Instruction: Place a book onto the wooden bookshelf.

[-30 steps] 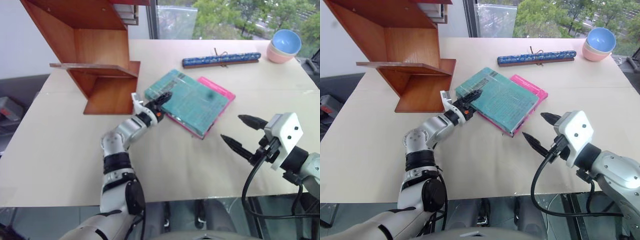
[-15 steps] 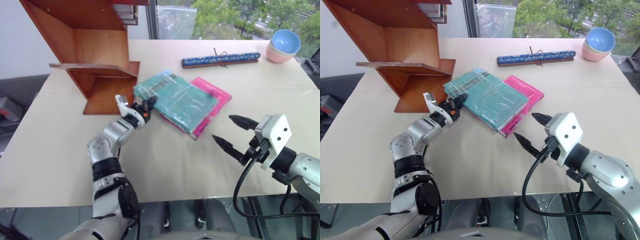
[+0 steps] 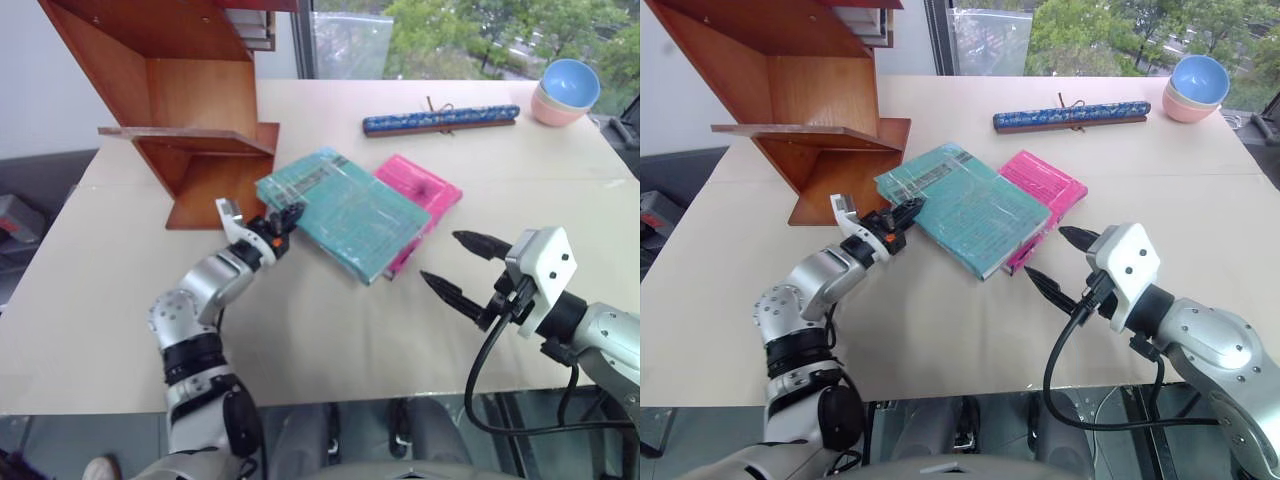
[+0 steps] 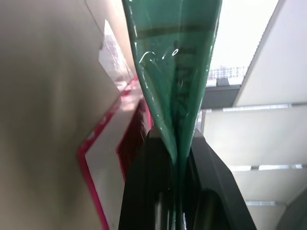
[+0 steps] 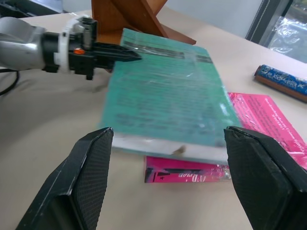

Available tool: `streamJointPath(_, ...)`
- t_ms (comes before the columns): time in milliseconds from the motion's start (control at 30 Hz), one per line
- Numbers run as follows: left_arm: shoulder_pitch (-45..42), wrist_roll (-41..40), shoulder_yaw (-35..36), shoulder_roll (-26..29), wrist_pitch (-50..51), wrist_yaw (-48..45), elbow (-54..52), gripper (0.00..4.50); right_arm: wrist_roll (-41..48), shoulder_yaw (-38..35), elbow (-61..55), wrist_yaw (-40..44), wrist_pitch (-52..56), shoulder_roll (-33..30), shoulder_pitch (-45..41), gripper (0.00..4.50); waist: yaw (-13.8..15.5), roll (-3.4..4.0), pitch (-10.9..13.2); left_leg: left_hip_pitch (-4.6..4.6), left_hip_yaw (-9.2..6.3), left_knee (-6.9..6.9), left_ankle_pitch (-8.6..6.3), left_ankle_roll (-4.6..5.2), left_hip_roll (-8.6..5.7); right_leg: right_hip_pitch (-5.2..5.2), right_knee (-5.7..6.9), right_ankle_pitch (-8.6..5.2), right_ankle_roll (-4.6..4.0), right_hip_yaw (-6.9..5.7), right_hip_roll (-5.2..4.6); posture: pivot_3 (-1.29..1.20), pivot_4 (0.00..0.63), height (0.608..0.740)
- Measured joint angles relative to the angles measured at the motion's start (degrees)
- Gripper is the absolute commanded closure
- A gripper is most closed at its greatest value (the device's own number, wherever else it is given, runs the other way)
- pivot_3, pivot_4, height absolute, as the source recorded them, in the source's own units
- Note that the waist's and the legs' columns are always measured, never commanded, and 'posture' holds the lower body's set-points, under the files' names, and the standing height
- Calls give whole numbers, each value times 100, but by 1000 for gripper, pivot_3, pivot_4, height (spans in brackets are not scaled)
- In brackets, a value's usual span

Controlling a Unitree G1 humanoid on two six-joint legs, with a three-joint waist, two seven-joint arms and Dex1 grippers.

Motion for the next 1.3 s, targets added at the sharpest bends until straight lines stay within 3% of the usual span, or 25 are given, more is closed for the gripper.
streamJointPath(167, -220, -97, -487, 605, 317, -756, -471, 4452, 144, -322, 21, 5, 4, -73, -22, 704, 27, -9, 6, -9, -5, 0, 0, 0, -4, 0, -4, 0, -1, -8, -2, 0, 150, 738)
streamJointPath(333, -1474, 291, -1177, 1483, 273, -2280, -1272, 4452, 150, -475, 47, 53, -36, -72, 34, 704, -11, -14, 11, -2, 3, -4, 0, -1, -7, -2, -3, 0, -1, -4, 4, 0, 150, 738)
streamJointPath(367, -1905, 815, -1626, 1995, 145, -3034, -1453, 4452, 126, -520, 71, 69, -77, -72, 61, 704, -18, -19, 19, -5, 5, -4, 1, -4, -14, -5, -4, -1, -1, -5, 15, 0, 150, 738)
streamJointPath(433, -2460, 1547, -2087, 2475, -300, -3951, -1803, 4452, 81, -583, 115, 94, -158, -68, 96, 704, -19, -9, 16, 1, 15, -11, 1, -7, -21, -7, -4, -1, -2, 2, 13, 0, 150, 738)
streamJointPath(467, -2779, 2287, -2518, 2830, -970, -4784, -2019, 4452, 11, -621, 155, 120, -228, -67, 130, 704, -19, -3, 13, 5, 18, -17, 1, -8, -21, -8, -8, -1, -3, 5, 13, 0, 150, 738)
streamJointPath(567, -3041, 3613, -3176, 3202, -2294, -6001, -2183, 4452, -101, -658, 269, 170, -325, -56, 190, 704, -16, 31, -4, 14, 29, -23, 0, -9, -22, -7, -10, -2, -2, 16, 12, 0, 150, 738)
streamJointPath(633, -3545, 5309, -3952, 3448, -3991, -6791, -1610, 4452, -170, -706, 380, 251, -498, -56, 197, 704, -3, 23, 6, 2, 44, -20, 11, -25, -18, -10, -11, -3, 0, 1, 18, 0, 150, 738)
streamJointPath(833, -4761, 7371, -4228, 4063, -6517, -7663, 205, 4452, -106, -1190, 673, 523, -679, -162, 114, 704, -19, 28, 6, 0, 32, -22, 11, -21, 0, -26, -8, -12, 14, 20, 26, 0, 150, 738)
streamJointPath(1000, -5527, 7994, -4350, 4700, -6105, -8505, 806, 4452, -96, -1365, 1174, 896, -849, -435, -333, 704, -20, 8, 22, -31, 40, -17, 5, -8, 4, -54, -7, -13, 18, 29, 25, 0, 150, 738)
streamJointPath(1300, -5704, 9262, -4665, 5500, -5831, -9329, 913, 4452, -218, -1065, 1564, 1151, -1034, -451, -1021, 704, 4, 4, 27, -27, 44, -6, 0, 2, 8, -52, 2, -17, 25, 34, 18, 0, 150, 738)
